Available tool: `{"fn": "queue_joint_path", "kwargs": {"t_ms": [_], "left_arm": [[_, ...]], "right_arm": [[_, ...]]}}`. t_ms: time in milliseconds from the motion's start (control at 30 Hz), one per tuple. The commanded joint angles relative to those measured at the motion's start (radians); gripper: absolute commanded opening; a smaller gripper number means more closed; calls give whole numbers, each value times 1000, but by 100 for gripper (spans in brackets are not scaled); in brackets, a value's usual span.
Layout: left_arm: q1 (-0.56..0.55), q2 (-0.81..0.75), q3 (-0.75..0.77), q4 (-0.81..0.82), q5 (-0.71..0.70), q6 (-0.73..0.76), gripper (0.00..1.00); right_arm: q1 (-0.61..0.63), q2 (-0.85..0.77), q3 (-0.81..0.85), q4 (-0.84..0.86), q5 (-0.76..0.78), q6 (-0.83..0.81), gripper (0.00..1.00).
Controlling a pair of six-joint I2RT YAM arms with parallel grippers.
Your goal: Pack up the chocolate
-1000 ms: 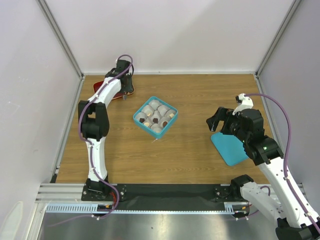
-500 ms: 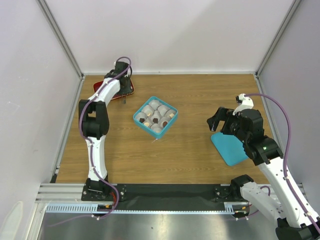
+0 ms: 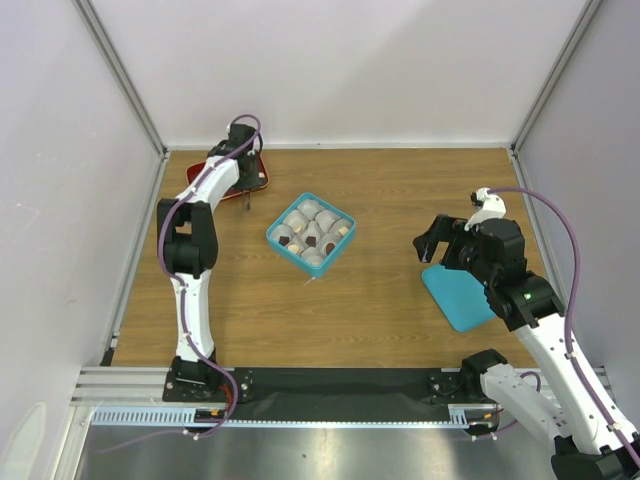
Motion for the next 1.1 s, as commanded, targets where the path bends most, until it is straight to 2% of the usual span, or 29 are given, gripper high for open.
{"fn": "queue_joint_path", "kwargs": {"t_ms": [0, 333, 567, 667, 833, 1067], "left_arm": [[9, -74, 13, -6, 17, 6, 39], [9, -184, -44, -58, 9, 11, 36], [9, -232, -82, -54, 43, 12, 39], [9, -197, -69, -25, 69, 49, 46], [12, -125, 2, -42, 52, 69, 46], [14, -108, 2, 11, 29, 92, 46]], "right_arm": [[-3, -6, 4, 36, 5, -10, 99], [-1, -41, 8, 18, -3, 5, 99], [-3, -57, 11, 9, -3, 2, 99], [-3, -60, 12, 10, -3, -1, 99], [-3, -54, 23, 7, 3, -10, 99], [-3, -51, 31, -1, 13, -18, 99]]}}
